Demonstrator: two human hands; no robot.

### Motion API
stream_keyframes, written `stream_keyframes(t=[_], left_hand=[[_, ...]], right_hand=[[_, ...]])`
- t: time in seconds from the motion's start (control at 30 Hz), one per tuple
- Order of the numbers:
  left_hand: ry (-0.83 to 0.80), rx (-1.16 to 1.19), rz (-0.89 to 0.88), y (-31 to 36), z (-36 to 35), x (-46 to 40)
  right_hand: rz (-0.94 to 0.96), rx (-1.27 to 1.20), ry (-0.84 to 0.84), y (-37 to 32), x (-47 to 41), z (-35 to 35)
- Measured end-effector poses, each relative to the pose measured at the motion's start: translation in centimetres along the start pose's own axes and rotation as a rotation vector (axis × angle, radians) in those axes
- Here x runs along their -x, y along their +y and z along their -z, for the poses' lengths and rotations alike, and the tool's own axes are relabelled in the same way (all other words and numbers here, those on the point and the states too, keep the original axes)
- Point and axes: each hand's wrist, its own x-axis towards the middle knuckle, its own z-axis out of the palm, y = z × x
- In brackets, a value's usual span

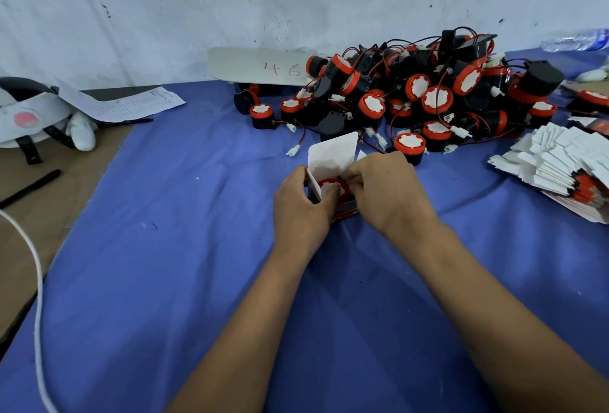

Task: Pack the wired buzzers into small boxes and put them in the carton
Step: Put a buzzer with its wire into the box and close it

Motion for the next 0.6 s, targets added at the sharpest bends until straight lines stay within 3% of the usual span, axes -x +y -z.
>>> stream_keyframes(t=[0.2,0.47,0.6], left_hand=[[0.002,-0.006,-0.016,0.0,0.0,0.0],[-0.005,-0.003,-0.015,0.0,0.0,-0.1],[0.001,-0.009,0.007,-0.1,0.0,-0.1]], right_hand=[[-0.037,0.023,0.015,-0.5,-0.1,0.2],[0.016,-0.167,-0.148,0.8,0.3,1.6],[0.043,-0.021,-0.126,0.4,0.7,0.7]])
